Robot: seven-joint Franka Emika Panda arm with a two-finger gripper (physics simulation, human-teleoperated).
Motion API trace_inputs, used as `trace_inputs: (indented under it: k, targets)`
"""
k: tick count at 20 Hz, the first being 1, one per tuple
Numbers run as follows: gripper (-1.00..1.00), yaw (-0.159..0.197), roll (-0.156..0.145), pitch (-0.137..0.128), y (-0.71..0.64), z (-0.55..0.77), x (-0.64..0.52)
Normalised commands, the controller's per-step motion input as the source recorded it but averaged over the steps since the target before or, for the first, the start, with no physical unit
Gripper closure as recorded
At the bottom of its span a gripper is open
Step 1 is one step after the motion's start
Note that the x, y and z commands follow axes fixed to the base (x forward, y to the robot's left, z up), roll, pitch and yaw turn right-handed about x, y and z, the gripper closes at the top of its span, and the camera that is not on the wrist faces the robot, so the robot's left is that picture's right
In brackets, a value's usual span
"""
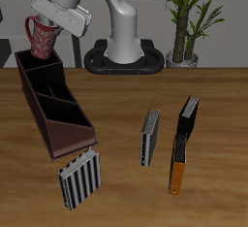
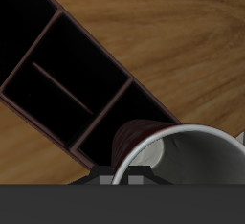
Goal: Place the red mug into the right desk caddy's right compartment
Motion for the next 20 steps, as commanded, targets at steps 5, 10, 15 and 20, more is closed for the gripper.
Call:
trace_inputs:
  k: [5,10,15,20]
  targets:
    - [1.0,-0.035,0.015,0.007,0.08,-0.11,0.06]
    - [1.0,-0.038,0.016,0.0,0.05,-0.13,0.02]
    - [1.0,-0.034,-0.003,-0.007,-0.07,-0.1,0.04]
    - [1.0,-0.04,-0.006,0.013,-0.14,-0.1,0.08]
